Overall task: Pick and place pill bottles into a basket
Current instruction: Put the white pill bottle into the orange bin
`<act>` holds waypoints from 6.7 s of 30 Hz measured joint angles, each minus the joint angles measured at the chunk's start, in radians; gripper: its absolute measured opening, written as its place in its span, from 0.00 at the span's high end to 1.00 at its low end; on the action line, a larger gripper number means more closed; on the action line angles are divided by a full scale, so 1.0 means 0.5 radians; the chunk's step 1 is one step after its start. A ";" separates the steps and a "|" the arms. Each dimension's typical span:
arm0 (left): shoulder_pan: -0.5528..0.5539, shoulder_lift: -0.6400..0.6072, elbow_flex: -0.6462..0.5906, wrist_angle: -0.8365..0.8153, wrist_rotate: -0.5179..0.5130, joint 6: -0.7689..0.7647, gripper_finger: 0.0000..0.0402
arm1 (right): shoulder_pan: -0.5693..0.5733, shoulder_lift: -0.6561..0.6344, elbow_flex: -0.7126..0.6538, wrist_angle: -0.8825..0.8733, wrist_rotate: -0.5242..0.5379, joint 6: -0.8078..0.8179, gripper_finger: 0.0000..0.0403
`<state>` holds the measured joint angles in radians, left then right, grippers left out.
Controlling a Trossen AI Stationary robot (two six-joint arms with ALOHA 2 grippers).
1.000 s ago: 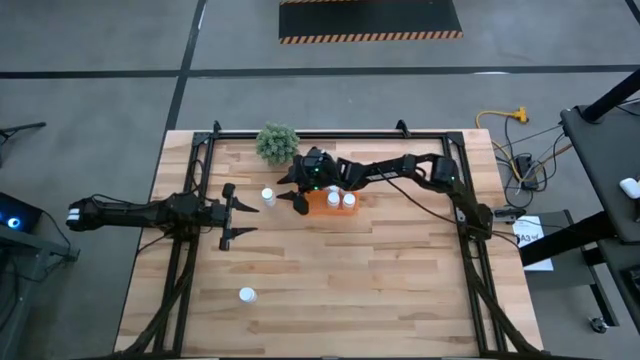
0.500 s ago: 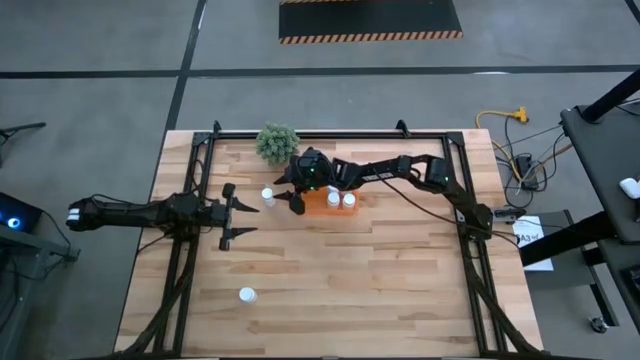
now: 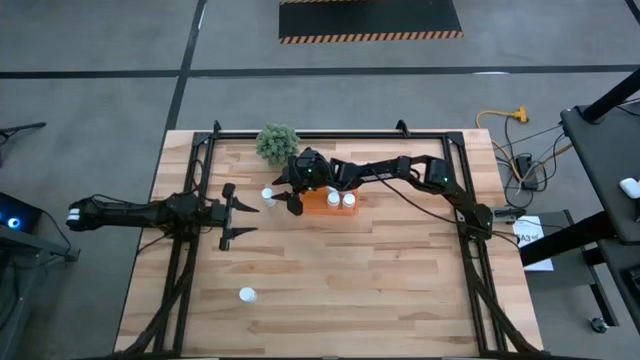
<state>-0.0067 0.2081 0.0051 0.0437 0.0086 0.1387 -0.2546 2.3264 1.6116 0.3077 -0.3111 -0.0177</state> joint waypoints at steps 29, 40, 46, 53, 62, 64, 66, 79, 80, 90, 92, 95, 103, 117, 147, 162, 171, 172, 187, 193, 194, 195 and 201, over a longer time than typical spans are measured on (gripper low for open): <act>0.000 -0.002 -0.001 0.000 0.000 -0.001 0.46 | 0.072 -0.002 -0.028 -0.191 -0.098 0.042 0.46; 0.000 -0.002 0.000 0.149 -0.001 -0.103 0.46 | 0.140 -0.167 -0.172 -0.175 -0.074 -0.038 0.46; 0.000 -0.002 0.000 0.228 -0.001 -0.107 0.46 | 0.156 -0.367 -0.515 0.107 0.000 -0.019 0.46; 0.000 -0.002 0.000 0.236 0.000 -0.107 0.46 | 0.159 -0.689 -1.107 0.617 -0.001 0.100 0.46; 0.000 0.001 0.000 0.266 -0.001 -0.108 0.46 | 0.171 -1.229 -1.867 1.158 0.046 0.097 0.46; 0.000 0.001 0.000 0.265 0.000 -0.109 0.46 | 0.169 -1.308 -2.067 1.505 0.077 0.190 0.46; 0.000 0.000 0.000 0.266 0.000 -0.110 0.46 | 0.169 -1.363 -2.243 1.729 0.157 0.273 0.46; -0.001 -0.002 0.000 0.275 0.005 -0.267 0.46 | 0.169 -1.892 -2.761 1.880 0.211 0.286 0.46; -0.001 -0.002 0.000 0.278 0.005 -0.266 0.46 | 0.169 -1.939 -2.778 1.880 0.220 0.291 0.46; -0.001 0.000 0.000 0.283 0.007 -0.266 0.46 | 0.169 -2.204 -2.877 1.698 0.324 0.330 0.46; -0.001 0.002 0.000 0.280 0.007 -0.266 0.46 | 0.169 -2.207 -2.877 1.602 0.324 0.264 0.46; -0.001 0.001 0.000 0.280 0.007 -0.266 0.46 | 0.169 -2.194 -2.878 1.448 0.325 0.109 0.46; 0.000 0.007 0.000 0.340 0.007 -0.266 0.46 | 0.134 -2.328 -2.914 1.442 0.325 0.247 0.46; -0.001 0.017 0.000 0.338 0.006 -0.267 0.46 | 0.055 -3.111 -3.205 1.193 0.291 0.293 0.46; 0.000 0.168 0.000 0.377 0.006 -0.325 0.46 | 0.054 -4.491 -3.205 -0.276 0.348 0.240 0.46; 0.000 0.200 0.000 0.374 0.029 -0.426 0.46 | 0.054 -4.631 -3.205 -0.555 0.577 0.122 0.46; -0.002 0.272 0.000 0.562 0.240 -0.553 0.46 | 0.054 -4.608 -3.205 -0.555 0.576 0.117 0.46; -0.002 0.289 0.000 0.633 0.288 -0.583 0.46 | 0.054 -4.609 -3.205 -0.555 0.576 0.118 0.46; -0.122 0.896 0.217 1.729 1.172 -0.898 0.46 | 0.054 -4.609 -3.205 -0.553 0.576 0.124 0.46; -0.256 1.248 0.589 1.627 1.510 -0.765 0.46 | 0.054 -4.609 -3.205 -0.553 0.575 0.124 0.46; -0.279 1.295 0.662 1.582 1.554 -0.705 0.46 | 0.054 -4.609 -3.205 -0.553 0.575 0.124 0.46; -0.302 1.337 0.737 1.513 1.563 -0.645 0.46 | 0.054 -4.609 -3.205 -0.553 0.575 0.124 0.46; -0.362 1.587 1.205 0.541 1.404 -0.230 0.46 | 0.054 -4.608 -3.205 -0.553 0.575 0.124 0.46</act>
<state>-0.1878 1.0015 0.6076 0.3141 0.7106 0.0235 -0.2276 0.0223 0.0093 0.0311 -0.0238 0.0444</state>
